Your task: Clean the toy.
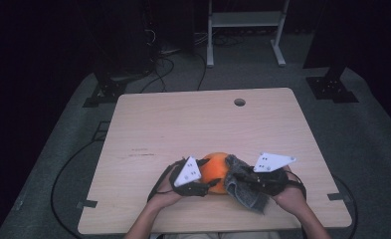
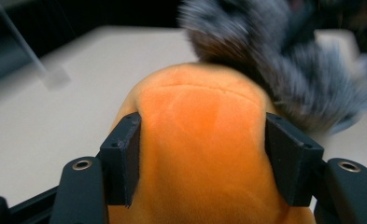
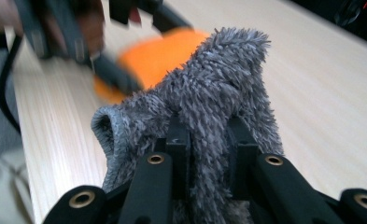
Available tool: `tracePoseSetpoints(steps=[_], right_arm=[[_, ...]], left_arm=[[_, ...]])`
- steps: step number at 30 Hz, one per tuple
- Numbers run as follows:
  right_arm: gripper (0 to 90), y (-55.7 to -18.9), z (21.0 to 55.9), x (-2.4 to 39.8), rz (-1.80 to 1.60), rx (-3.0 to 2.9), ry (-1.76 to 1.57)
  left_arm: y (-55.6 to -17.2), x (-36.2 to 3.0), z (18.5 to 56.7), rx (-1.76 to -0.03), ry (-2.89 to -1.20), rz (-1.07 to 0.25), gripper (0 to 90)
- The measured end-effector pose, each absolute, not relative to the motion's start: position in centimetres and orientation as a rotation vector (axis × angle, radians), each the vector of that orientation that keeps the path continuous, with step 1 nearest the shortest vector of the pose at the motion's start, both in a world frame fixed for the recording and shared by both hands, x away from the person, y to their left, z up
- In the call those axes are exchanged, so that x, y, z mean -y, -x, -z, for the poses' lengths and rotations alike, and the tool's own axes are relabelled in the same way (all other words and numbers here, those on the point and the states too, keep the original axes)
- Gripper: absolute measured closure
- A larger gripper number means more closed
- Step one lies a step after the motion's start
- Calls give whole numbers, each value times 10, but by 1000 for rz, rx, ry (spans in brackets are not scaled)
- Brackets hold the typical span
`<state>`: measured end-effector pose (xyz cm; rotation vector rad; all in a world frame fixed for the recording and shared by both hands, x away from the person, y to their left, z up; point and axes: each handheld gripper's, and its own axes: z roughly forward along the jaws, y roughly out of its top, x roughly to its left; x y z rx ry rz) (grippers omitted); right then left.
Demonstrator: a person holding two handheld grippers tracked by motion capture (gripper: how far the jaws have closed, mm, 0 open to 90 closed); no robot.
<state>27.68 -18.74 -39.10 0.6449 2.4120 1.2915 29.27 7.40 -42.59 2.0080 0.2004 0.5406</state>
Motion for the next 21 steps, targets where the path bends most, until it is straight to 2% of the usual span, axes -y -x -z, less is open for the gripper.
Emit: tracePoseSetpoints(steps=[2, 3, 4, 5, 7, 11, 17, 21], right_arm=[[741, -277, 392, 181, -1291, -2403, -639], [741, -279, 396, 177, -1273, -2420, -632], [742, -281, 404, 173, -1263, -2437, -634], [744, -284, 408, 172, -1289, -2442, -644], [744, -286, 412, 171, -1325, -2440, -667], [743, -286, 414, 170, -1301, -2441, -656], [743, -297, 429, 193, -1190, -2452, -783], [744, -285, 411, 182, -1327, -2408, -706]], left_arm=[[-293, -70, 431, -169, -2045, -532, 297], [-296, -74, 433, -195, -2046, -482, 265], [-300, -77, 433, -248, -2040, -418, 175], [-301, -78, 433, -274, -2033, -394, 130], [-307, -84, 434, -351, -2008, -338, 100], [-309, -87, 436, -373, -2055, -343, 178], [-309, -93, 440, -359, -2069, -335, 187], [-305, -88, 440, -316, -2079, -367, 187]])
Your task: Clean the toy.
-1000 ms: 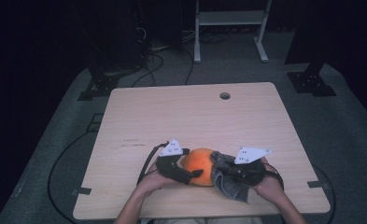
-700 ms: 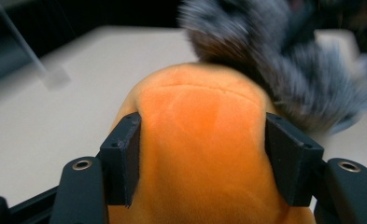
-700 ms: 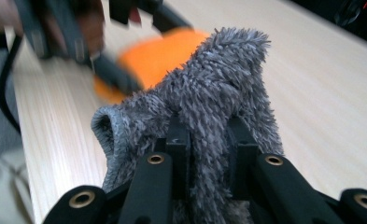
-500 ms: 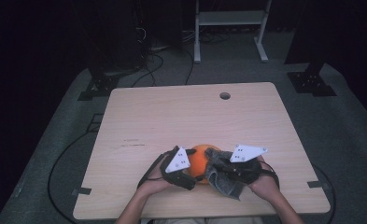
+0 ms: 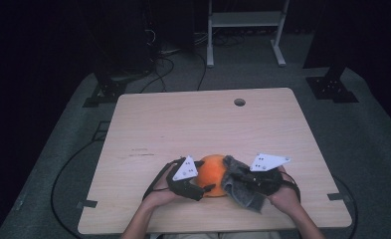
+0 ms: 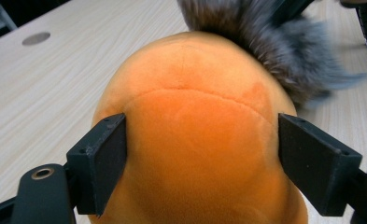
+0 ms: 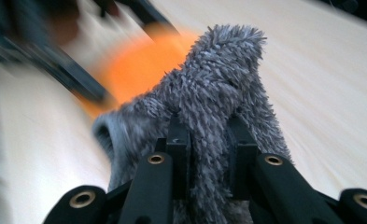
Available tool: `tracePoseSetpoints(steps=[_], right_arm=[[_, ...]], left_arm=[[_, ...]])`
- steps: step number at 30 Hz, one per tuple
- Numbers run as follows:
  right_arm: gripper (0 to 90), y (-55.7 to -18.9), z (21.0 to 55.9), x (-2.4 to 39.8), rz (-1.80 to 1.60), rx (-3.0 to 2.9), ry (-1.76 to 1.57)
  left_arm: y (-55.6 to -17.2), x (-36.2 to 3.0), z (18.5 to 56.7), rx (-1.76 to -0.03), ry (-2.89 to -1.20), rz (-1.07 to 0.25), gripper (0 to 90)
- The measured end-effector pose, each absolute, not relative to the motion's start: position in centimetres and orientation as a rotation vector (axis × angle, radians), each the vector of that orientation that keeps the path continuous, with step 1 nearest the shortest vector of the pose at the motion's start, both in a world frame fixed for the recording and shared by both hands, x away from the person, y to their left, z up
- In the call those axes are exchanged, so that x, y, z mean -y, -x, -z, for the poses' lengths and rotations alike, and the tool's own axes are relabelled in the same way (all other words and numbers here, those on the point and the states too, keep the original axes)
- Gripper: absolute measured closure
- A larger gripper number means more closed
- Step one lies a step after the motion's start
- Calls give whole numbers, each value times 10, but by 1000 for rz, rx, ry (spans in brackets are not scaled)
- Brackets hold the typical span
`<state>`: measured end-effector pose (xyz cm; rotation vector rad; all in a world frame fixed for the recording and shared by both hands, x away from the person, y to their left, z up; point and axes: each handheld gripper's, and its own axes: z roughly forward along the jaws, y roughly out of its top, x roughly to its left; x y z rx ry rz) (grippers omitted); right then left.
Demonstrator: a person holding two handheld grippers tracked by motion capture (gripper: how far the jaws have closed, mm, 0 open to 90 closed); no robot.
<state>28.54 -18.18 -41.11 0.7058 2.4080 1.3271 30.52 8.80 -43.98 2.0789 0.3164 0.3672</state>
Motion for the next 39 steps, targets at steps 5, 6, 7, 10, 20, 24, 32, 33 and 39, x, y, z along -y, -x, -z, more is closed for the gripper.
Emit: tracePoseSetpoints(steps=[5, 6, 7, 10, 20, 24, 32, 33, 39], right_arm=[[742, -282, 410, 161, -1287, -2415, -627], [742, -285, 413, 164, -1303, -2421, -650], [742, -289, 416, 169, -1310, -2419, -674], [738, -297, 423, 183, -1279, -2395, -771], [731, -316, 452, 203, -1141, -2462, -972], [731, -308, 436, 198, -1293, -2414, -912], [722, -309, 445, 195, -1213, -2462, -916], [725, -310, 449, 198, -1206, -2473, -947], [729, -299, 421, 196, -1400, -2402, -848]], left_arm=[[-304, -89, 439, -290, -2114, -366, 186], [-305, -91, 439, -304, -2113, -358, 191], [-306, -92, 439, -323, -2114, -349, 193], [-309, -93, 438, -402, -2092, -301, 190], [-319, -110, 444, -485, -2108, -244, 190], [-320, -112, 445, -484, -2124, -243, 188], [-320, -114, 447, -484, -2133, -229, 184], [-320, -114, 447, -482, -2133, -229, 183], [-316, -108, 446, -445, -2135, -253, 177]])
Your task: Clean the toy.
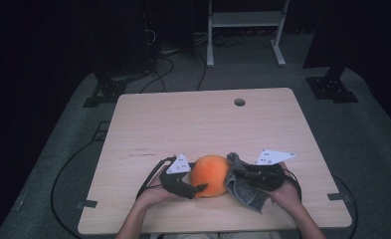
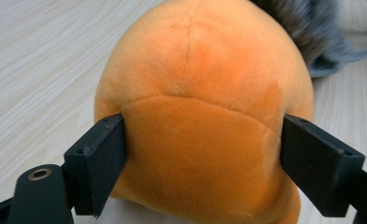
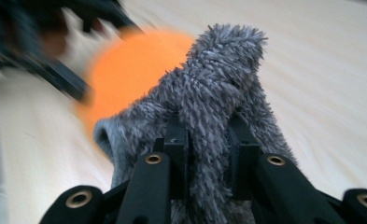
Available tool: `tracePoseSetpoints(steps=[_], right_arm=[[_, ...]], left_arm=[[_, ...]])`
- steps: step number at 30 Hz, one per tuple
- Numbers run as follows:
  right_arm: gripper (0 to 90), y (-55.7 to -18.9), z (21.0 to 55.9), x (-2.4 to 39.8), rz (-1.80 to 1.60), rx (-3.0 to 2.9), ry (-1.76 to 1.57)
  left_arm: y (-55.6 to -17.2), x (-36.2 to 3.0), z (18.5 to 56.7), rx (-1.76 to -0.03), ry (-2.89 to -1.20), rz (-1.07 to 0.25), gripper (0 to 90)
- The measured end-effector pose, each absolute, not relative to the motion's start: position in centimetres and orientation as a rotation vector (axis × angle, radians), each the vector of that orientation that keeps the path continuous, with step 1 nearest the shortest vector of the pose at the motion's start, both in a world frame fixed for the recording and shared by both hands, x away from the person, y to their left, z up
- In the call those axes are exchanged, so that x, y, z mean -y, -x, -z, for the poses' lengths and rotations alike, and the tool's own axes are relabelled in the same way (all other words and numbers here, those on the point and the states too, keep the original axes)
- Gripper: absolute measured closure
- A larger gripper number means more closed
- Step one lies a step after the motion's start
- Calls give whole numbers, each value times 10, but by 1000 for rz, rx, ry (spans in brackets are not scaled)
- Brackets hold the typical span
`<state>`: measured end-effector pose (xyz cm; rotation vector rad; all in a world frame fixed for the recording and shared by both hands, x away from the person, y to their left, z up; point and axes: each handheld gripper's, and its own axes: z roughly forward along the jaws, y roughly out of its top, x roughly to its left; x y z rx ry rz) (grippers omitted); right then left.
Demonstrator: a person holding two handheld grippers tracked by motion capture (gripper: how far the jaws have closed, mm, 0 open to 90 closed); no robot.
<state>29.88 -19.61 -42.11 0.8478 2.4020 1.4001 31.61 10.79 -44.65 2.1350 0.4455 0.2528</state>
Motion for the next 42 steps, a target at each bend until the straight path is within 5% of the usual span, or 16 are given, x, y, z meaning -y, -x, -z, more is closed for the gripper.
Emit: tracePoseSetpoints(steps=[11, 19, 24, 33, 42], right_arm=[[731, -308, 444, 200, -1170, -2470, -892], [730, -296, 415, 189, -1358, -2421, -768], [732, -301, 429, 197, -1373, -2460, -825], [736, -308, 437, 211, -1227, -2489, -915], [731, -279, 391, 178, -1363, -2445, -669]], left_arm=[[-312, -105, 445, -409, -2141, -285, 177], [-298, -89, 438, -257, -2172, -368, 185], [-308, -94, 432, -407, -2062, -227, 138], [-305, -91, 436, -392, -2095, -277, 218], [-287, -72, 429, -188, -2145, -342, 228]])
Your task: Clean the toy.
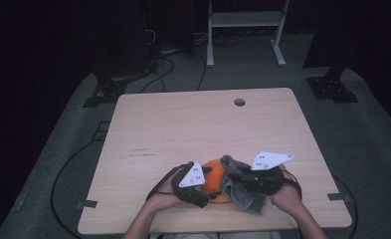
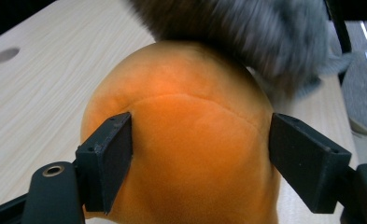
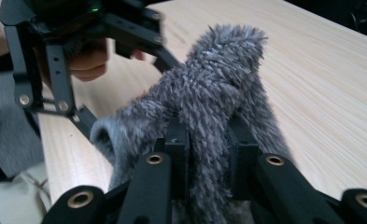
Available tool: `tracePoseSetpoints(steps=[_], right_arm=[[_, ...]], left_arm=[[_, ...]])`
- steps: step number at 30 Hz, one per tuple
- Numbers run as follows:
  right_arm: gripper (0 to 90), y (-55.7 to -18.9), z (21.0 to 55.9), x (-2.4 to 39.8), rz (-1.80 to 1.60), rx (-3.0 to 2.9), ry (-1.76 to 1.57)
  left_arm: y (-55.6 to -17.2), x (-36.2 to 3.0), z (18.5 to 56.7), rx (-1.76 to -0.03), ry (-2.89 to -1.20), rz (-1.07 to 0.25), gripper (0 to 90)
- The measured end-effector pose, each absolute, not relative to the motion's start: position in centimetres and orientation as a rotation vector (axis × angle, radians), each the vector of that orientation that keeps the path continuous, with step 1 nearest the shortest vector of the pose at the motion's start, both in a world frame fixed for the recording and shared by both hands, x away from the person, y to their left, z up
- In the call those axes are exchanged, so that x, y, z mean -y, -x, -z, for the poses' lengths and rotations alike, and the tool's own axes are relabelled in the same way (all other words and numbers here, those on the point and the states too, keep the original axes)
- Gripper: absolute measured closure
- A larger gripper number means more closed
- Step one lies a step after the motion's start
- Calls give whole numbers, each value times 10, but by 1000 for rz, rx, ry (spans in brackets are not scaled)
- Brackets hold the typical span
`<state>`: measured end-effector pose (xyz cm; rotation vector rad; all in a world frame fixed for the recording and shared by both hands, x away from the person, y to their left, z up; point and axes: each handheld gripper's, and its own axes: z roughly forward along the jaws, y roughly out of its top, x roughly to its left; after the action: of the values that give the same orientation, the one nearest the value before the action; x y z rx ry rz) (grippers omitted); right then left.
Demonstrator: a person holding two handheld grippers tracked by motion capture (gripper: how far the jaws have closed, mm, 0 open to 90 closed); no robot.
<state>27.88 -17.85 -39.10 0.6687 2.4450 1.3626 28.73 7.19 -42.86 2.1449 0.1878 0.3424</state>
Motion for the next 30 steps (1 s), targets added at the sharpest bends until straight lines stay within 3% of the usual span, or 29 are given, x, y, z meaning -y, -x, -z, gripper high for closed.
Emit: tracePoseSetpoints(steps=[4, 25, 30], right_arm=[[733, -278, 401, 166, -1298, -2467, -632], [734, -303, 433, 206, -1332, -2471, -918], [736, -298, 427, 201, -1324, -2452, -883]], left_arm=[[-288, -75, 432, -187, -2164, -339, 238], [-303, -96, 442, -283, -2223, -273, 238], [-306, -98, 442, -291, -2218, -282, 183]])
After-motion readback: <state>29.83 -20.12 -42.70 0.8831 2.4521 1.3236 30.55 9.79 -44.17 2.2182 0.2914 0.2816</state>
